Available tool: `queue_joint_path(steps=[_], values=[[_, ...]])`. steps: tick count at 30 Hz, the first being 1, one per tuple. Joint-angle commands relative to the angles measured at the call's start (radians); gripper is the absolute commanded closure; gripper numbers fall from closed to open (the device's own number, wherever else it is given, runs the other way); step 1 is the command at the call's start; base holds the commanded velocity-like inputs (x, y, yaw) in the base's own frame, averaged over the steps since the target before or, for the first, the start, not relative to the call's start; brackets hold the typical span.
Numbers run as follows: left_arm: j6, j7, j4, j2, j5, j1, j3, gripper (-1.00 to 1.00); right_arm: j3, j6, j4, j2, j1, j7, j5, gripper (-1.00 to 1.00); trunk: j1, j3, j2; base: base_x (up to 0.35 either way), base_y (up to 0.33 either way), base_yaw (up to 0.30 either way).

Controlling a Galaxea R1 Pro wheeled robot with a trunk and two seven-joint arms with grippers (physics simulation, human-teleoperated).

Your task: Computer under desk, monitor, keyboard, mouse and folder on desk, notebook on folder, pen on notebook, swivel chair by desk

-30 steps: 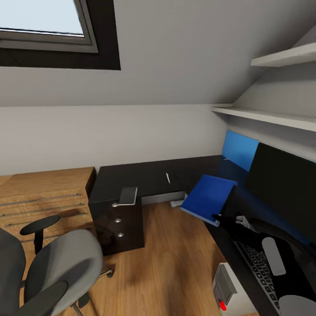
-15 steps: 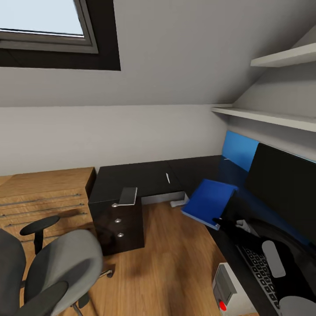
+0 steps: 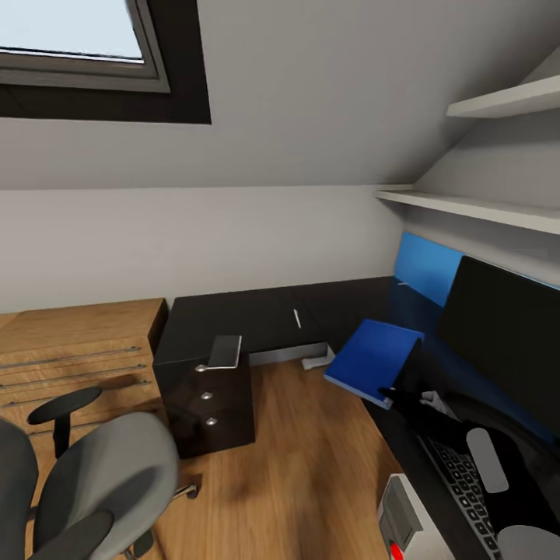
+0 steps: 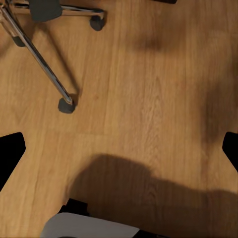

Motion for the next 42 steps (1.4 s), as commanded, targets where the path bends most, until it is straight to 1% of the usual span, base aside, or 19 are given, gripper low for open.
queue_joint_path(steps=[1, 6, 8, 12, 14, 17, 20, 24, 29, 34, 35, 37, 39, 40, 42], values=[[0.000, -0.007, -0.002, -0.001, 0.010, 0.000, 0.002, -1.00, -0.002, 0.003, 0.000, 0.001, -0.001, 0.005, 0.004, 1.00, 0.000, -0.001, -0.001, 0.072, -0.016, 0.000], [0.000, -0.007, 0.000, -0.001, 0.010, 0.000, 0.002, -1.00, -0.004, -0.067, 0.009, 0.004, -0.001, -0.003, 0.004, 1.00, 0.000, -0.001, -0.001, 0.035, -0.005, 0.000], [0.000, -0.007, 0.000, -0.001, 0.010, 0.000, 0.002, -1.00, -0.005, -0.099, 0.036, 0.004, -0.001, -0.006, 0.004, 1.00, 0.000, -0.001, -0.001, 0.087, -0.001, 0.000], [0.000, -0.008, 0.000, -0.001, 0.010, 0.000, 0.001, -1.00, -0.003, -0.137, 0.063, 0.008, -0.001, -0.015, 0.003, 1.00, 0.000, -0.001, -0.001, 0.050, 0.000, 0.000], [0.000, -0.008, 0.000, -0.001, 0.010, 0.000, 0.001, -1.00, -0.003, -0.171, 0.069, 0.020, -0.001, -0.019, 0.002, 1.00, 0.000, -0.001, -0.001, 0.014, 0.000, 0.000], [0.000, -0.008, 0.000, -0.002, 0.010, 0.000, 0.001, -1.00, -0.002, -0.195, 0.072, 0.038, -0.001, -0.021, 0.001, 1.00, 0.000, -0.001, -0.001, 0.006, 0.000, 0.000], [0.000, -0.008, 0.000, -0.001, 0.010, 0.000, 0.001, -1.00, -0.001, -0.203, 0.073, 0.046, -0.001, -0.021, 0.001, 1.00, 0.000, -0.001, -0.001, 0.002, 0.000, 0.000], [0.000, -0.008, 0.000, -0.001, 0.010, 0.000, 0.001, -1.00, -0.003, -0.206, 0.073, 0.050, -0.001, -0.017, -0.002, 1.00, 0.000, -0.001, -0.001, 0.059, 0.000, 0.000], [0.000, -0.009, 0.000, -0.001, 0.010, 0.000, 0.001, -1.00, -0.004, -0.207, 0.073, 0.051, -0.001, -0.012, -0.004, 1.00, 0.000, -0.001, -0.001, 0.178, 0.000, 0.000], [0.000, -0.008, 0.000, -0.001, 0.010, 0.000, 0.001, -1.00, -0.004, -0.204, 0.073, 0.051, -0.001, -0.013, -0.003, 1.00, 0.000, -0.001, -0.001, 0.050, 0.000, 0.000], [-0.005, -0.009, 0.006, -0.002, 0.015, 0.000, 0.006, -1.00, -0.010, -0.199, 0.079, 0.046, -0.001, -0.007, -0.009, 1.00, 0.000, -0.001, -0.001, 0.000, 0.000, 0.000], [-0.015, -0.008, 0.013, -0.008, 0.013, 0.000, 0.006, -1.00, -0.021, -0.188, 0.091, 0.054, 0.000, 0.004, -0.017, 1.00, 0.000, -0.001, -0.001, 0.000, 0.000, 0.000], [-0.015, -0.008, 0.013, -0.008, 0.013, 0.000, 0.006, -1.00, -0.032, -0.177, 0.102, 0.054, 0.000, 0.015, -0.026, 1.00, 0.000, -0.001, -0.001, 0.000, 0.000, 0.000], [-0.015, -0.008, 0.010, -0.011, 0.012, 0.000, 0.005, -1.00, -0.030, -0.183, 0.108, 0.058, 0.000, 0.009, -0.031, 1.00, 0.000, -0.001, -0.001, 0.000, 0.000, 0.000], [-0.016, -0.008, 0.008, -0.014, 0.011, 0.000, 0.004, -1.00, -0.018, -0.195, 0.108, 0.067, 0.000, -0.002, -0.015, 1.00, 0.000, -0.001, -0.001, 0.000, 0.000, 0.000]])
